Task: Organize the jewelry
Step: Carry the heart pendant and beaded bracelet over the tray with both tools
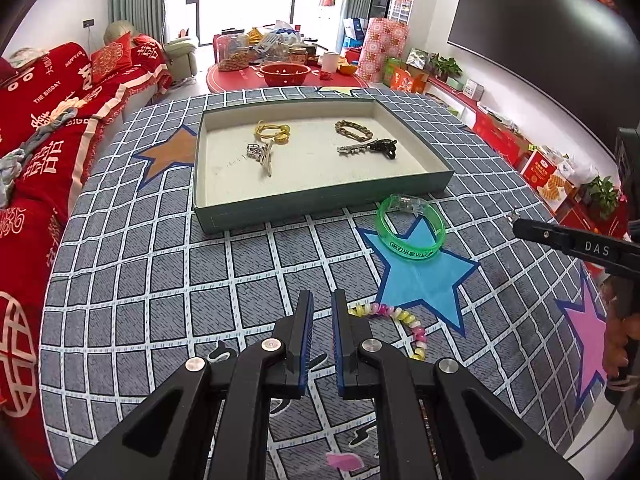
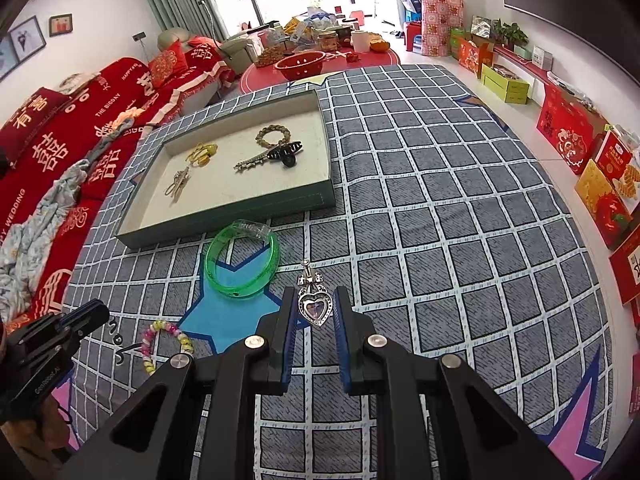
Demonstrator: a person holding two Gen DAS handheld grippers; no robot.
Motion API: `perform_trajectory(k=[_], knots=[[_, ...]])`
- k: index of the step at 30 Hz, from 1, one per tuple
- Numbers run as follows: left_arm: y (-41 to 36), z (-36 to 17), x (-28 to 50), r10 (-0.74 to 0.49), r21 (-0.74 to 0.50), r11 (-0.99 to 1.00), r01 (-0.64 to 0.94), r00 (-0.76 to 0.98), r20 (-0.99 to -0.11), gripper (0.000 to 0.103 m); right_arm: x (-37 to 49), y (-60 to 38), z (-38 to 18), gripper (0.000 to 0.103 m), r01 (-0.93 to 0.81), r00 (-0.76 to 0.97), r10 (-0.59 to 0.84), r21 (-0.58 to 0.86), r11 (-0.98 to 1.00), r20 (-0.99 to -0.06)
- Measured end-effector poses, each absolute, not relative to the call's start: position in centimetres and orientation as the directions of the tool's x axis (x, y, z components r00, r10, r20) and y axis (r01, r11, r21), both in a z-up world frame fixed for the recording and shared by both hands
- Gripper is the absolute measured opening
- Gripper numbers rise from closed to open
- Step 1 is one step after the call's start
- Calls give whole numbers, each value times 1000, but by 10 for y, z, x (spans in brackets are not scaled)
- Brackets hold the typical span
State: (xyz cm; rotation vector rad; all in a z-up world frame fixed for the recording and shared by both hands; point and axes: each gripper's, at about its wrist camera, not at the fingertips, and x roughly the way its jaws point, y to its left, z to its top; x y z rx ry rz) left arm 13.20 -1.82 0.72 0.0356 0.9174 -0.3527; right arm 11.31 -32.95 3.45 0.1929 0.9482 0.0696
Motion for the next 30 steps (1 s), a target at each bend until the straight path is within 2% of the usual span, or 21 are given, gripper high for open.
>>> perform_trajectory(k=[4, 8, 9, 10, 12, 16, 20, 22, 24, 26, 28, 29, 30], knots=[[-28, 4, 125, -209, -21, 950, 311, 587, -782, 23, 112, -325, 32, 19, 17, 572, 159, 205, 979, -805], [-31, -1, 123, -208, -20, 948, 317, 573, -793, 25, 107, -320, 27, 19, 8, 563, 182, 225, 974, -806], [-31, -2, 123, -200, -15, 950, 311, 574, -794, 57, 105, -319, 27, 19, 6, 564, 185, 227, 974, -805], [-30, -3, 123, -191, -11, 954, 301, 578, -793, 103, 103, -319, 28, 19, 4, 565, 188, 231, 973, -803], [-26, 0, 121, -178, -4, 962, 274, 615, -768, 103, 100, -320, 29, 19, 3, 570, 193, 237, 971, -799], [-31, -3, 126, -132, 62, 957, 284, 614, -778, 103, 96, -322, 31, 19, 3, 573, 199, 245, 970, -795], [-36, -21, 137, -152, 50, 938, 342, 539, -828, 103, 92, -324, 29, 19, 10, 571, 208, 260, 965, -794], [-41, -30, 138, -164, 42, 924, 379, 496, -853, 89, 89, -324, 29, 19, 9, 570, 211, 263, 965, -794], [-47, -38, 138, -171, 40, 909, 415, 460, -871, 86, 87, -324, 29, 19, 8, 572, 212, 264, 964, -793], [-50, -39, 135, -196, 27, 899, 436, 456, -868, 76, 85, -324, 30, 19, 7, 574, 215, 267, 964, -790], [-53, -37, 132, -246, -18, 884, 467, 431, -869, 53, 84, -324, 31, 19, 6, 577, 216, 269, 963, -788], [-55, -36, 130, -249, -12, 878, 479, 434, -866, 47, 84, -323, 32, 19, 6, 578, 217, 270, 963, -787], [-58, -36, 128, -259, -10, 869, 495, 437, -862, 31, 84, -323, 32, 19, 5, 579, 217, 270, 963, -786]])
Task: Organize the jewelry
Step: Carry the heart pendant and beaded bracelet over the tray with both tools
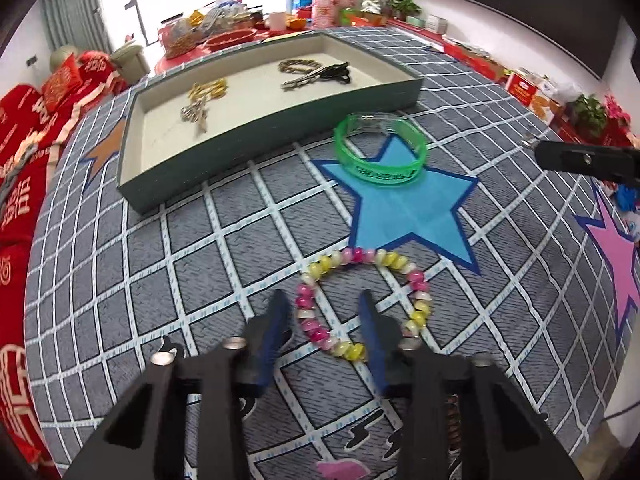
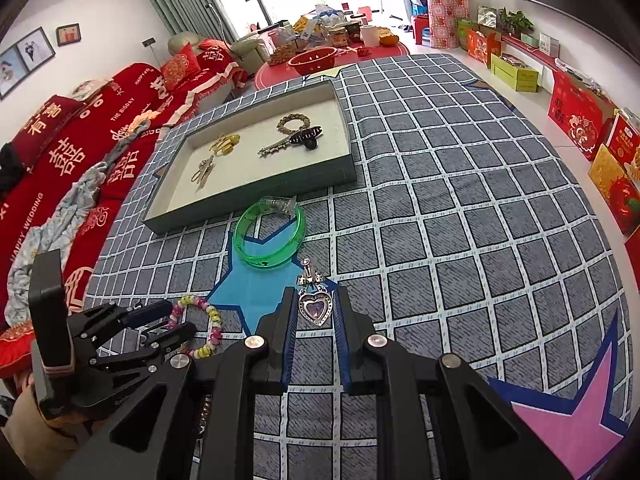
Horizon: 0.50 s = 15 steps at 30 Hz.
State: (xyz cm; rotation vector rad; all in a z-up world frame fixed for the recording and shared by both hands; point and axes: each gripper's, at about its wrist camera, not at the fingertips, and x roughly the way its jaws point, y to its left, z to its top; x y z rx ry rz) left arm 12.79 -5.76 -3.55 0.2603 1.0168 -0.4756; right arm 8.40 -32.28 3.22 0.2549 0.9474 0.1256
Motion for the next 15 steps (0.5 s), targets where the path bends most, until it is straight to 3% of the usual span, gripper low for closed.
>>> perform_trajectory(k=[1, 15], knots=[[-59, -35, 126, -269, -15, 862, 506, 433, -860, 22, 84, -322, 33, 19, 4, 581, 218, 271, 963, -784], [-32, 15, 136, -321, -96, 911, 402, 542, -777, 22, 103, -313, 61, 19, -29, 606, 252, 296, 955, -755]])
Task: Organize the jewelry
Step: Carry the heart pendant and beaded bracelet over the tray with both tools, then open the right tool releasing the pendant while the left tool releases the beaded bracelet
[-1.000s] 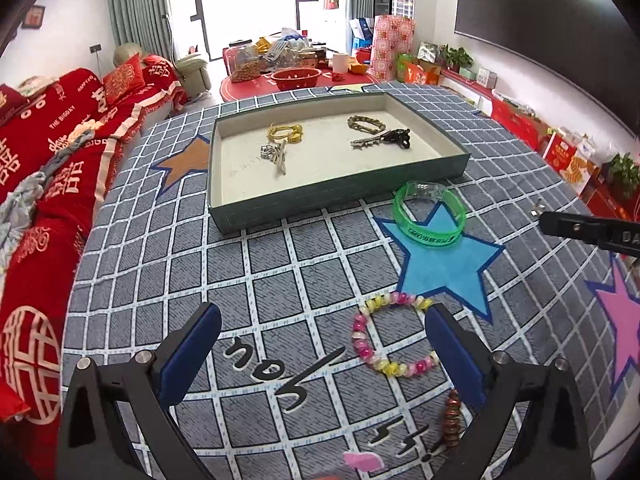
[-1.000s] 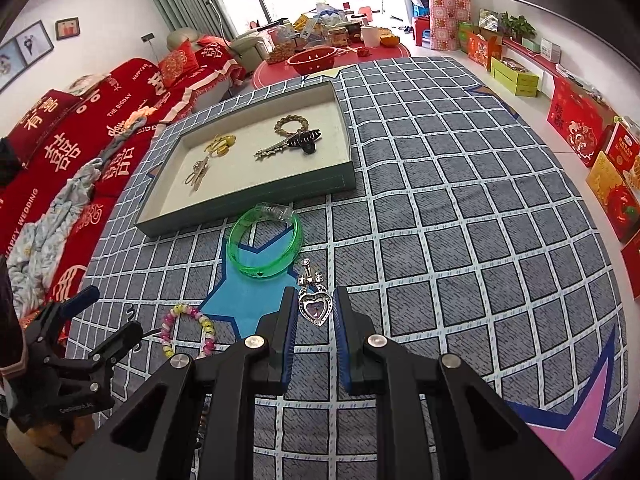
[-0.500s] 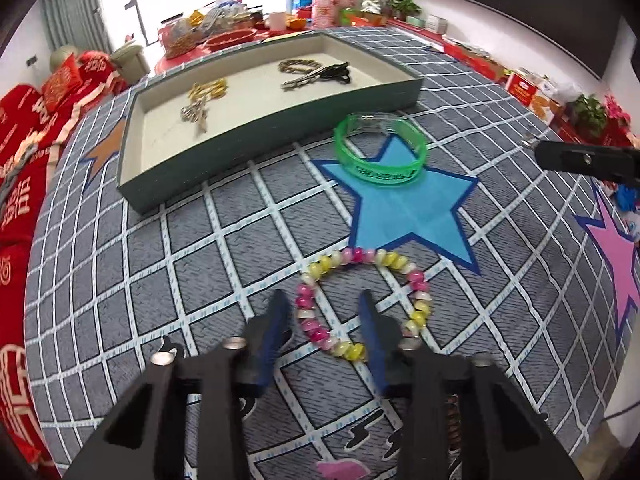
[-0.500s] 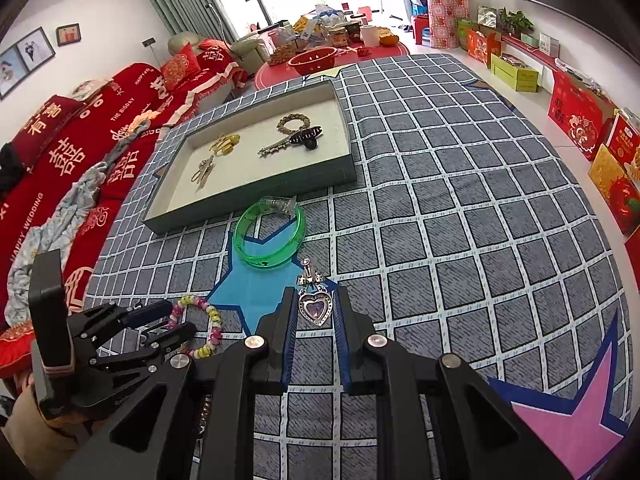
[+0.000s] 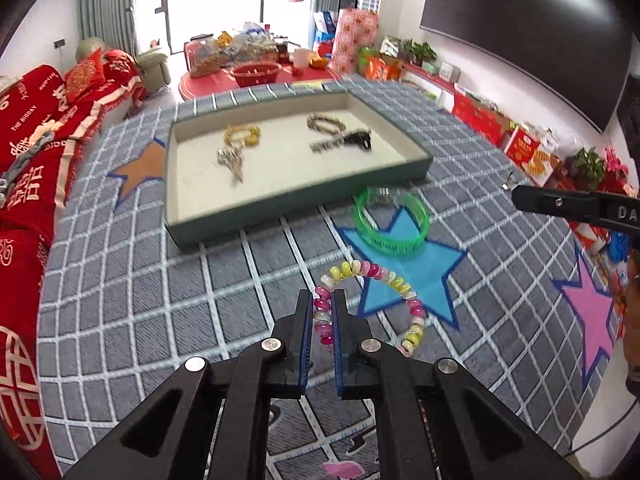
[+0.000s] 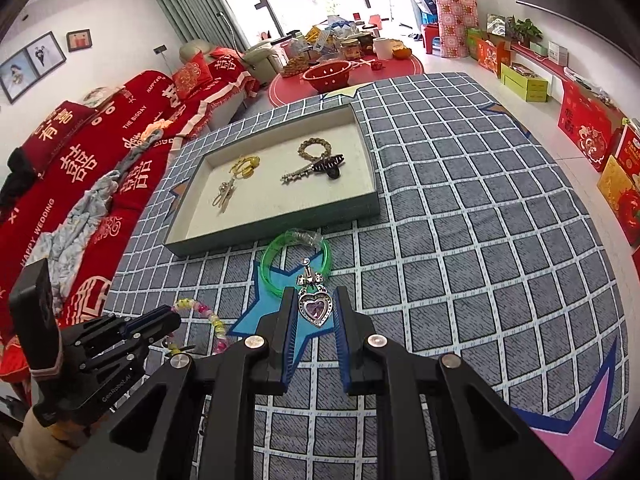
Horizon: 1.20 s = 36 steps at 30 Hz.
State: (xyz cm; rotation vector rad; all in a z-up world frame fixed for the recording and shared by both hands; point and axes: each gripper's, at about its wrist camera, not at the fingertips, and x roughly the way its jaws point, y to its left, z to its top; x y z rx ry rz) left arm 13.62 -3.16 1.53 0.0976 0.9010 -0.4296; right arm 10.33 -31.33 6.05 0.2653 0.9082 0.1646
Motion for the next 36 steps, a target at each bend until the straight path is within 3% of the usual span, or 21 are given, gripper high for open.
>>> perform_trajectory(k=[15, 36], knots=[[-9, 63, 219, -260, -74, 952, 295, 660, -705, 22, 196, -277, 99, 19, -120, 614, 277, 260, 958, -739], [-21, -13, 301, -160, -31, 971, 237, 547, -821, 22, 288, -269, 8, 19, -79, 461, 242, 232, 970, -854]])
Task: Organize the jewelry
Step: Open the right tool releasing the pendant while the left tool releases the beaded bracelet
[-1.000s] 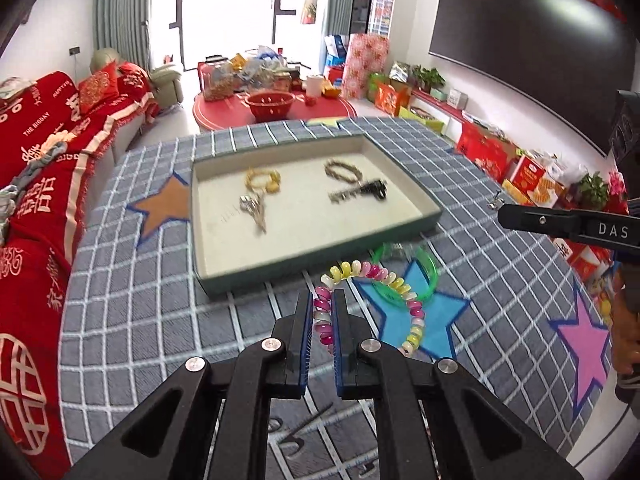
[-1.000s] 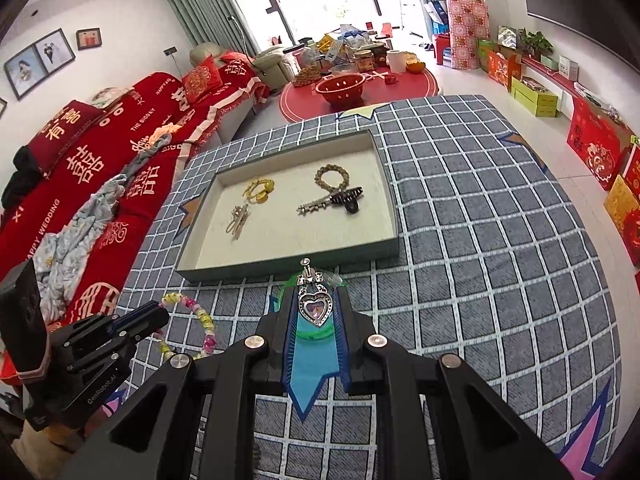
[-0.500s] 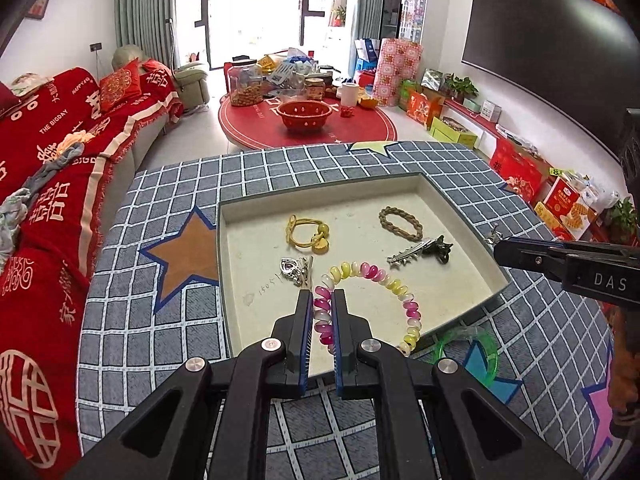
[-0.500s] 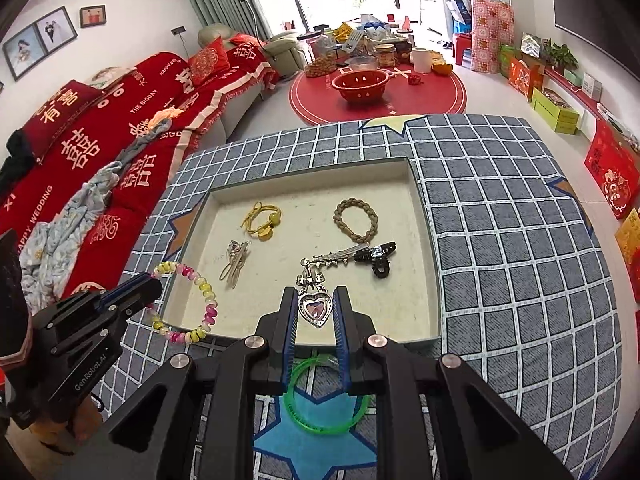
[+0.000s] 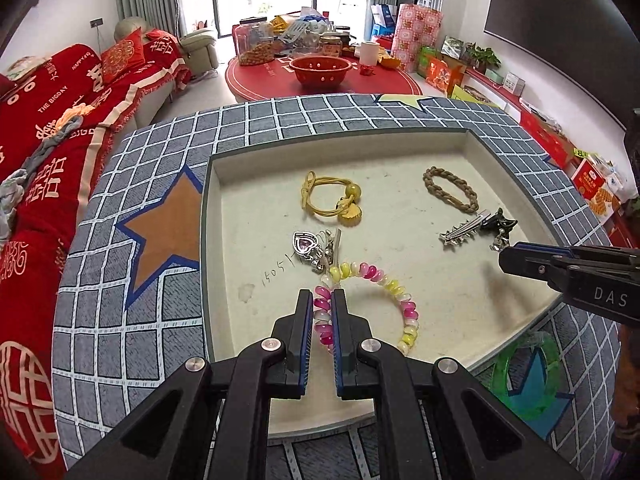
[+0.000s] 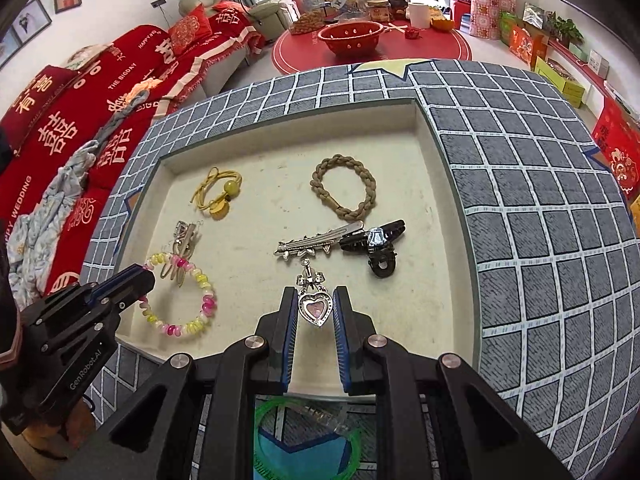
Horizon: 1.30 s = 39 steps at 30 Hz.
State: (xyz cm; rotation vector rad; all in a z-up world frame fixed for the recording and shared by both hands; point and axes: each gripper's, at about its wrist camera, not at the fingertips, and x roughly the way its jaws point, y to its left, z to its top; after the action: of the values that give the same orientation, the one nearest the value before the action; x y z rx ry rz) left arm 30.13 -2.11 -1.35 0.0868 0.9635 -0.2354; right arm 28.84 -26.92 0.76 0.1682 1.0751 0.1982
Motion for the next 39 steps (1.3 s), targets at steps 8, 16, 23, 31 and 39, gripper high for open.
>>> perform_trajectory(k=[8, 16, 23, 31, 39], knots=[[-23, -26, 312, -118, 3, 976, 219, 536, -836, 22, 304, -272, -5, 19, -45, 461, 184, 185, 982, -868], [-32, -29, 310, -73, 70, 970, 234, 550, -832, 22, 302, -271, -6, 20, -52, 473, 169, 164, 985, -865], [-33, -20, 306, -64, 73, 973, 221, 557, -828, 22, 299, -271, -5, 40, -44, 462, 215, 219, 975, -861], [-35, -7, 299, -67, 81, 970, 227, 577, -814, 22, 291, -275, 11, 56, -41, 487, 273, 290, 956, -830], [-35, 2, 295, -68, 76, 974, 216, 588, -806, 22, 281, -278, 24, 65, -33, 509, 296, 326, 945, -808]])
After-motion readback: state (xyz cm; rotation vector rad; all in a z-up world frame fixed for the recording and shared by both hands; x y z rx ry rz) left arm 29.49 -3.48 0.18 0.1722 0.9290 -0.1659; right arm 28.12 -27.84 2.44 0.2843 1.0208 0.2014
